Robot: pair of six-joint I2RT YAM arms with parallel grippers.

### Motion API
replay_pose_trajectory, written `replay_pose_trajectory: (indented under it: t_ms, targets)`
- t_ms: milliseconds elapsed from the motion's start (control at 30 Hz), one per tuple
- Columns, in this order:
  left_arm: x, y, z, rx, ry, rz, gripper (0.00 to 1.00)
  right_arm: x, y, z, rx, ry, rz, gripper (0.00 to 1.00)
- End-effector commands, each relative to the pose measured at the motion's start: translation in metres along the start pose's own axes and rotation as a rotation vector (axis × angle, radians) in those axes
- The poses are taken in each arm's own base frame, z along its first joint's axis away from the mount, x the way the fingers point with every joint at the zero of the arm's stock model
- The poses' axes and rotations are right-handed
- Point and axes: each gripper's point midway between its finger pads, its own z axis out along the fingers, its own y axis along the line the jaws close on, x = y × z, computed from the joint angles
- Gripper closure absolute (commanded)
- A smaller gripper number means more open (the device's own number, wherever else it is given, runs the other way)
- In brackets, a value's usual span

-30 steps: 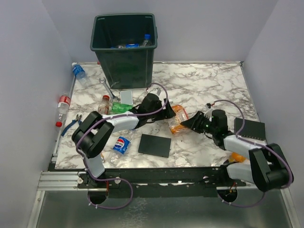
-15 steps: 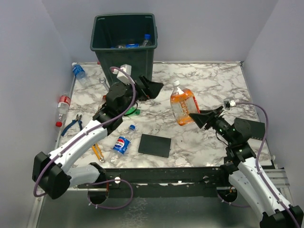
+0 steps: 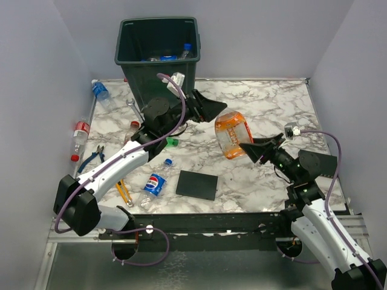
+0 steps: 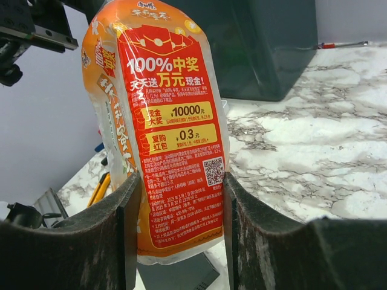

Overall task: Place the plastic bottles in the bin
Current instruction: Pick up the plastic bottle at the center of the board.

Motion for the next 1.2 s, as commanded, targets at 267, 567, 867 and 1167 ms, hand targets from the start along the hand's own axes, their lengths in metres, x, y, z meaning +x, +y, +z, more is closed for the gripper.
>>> replay_pose_trajectory:
  t_ms: [267, 567, 867, 1167]
  targets:
    - [0.021, -0.02, 0.016, 0.108, 0.089, -0.001, 0.23, -0.018, 0.021, 0.003, -0.088, -0.037, -0.034, 0.8]
    - [0.023, -0.022, 0.025, 0.117, 0.094, 0.022, 0.84, -0.017, 0.026, 0.001, -0.1, -0.012, -0.04, 0.77]
    - [-0.039, -0.031, 0.013, -0.001, -0.065, 0.253, 1.0, -0.043, 0.055, -0.003, -0.128, 0.053, 0.07, 0.0]
    - [-0.227, -0.054, -0.038, -0.343, -0.595, 0.633, 1.0, -0.095, 0.081, -0.026, -0.08, -0.039, 0.11, 0.0]
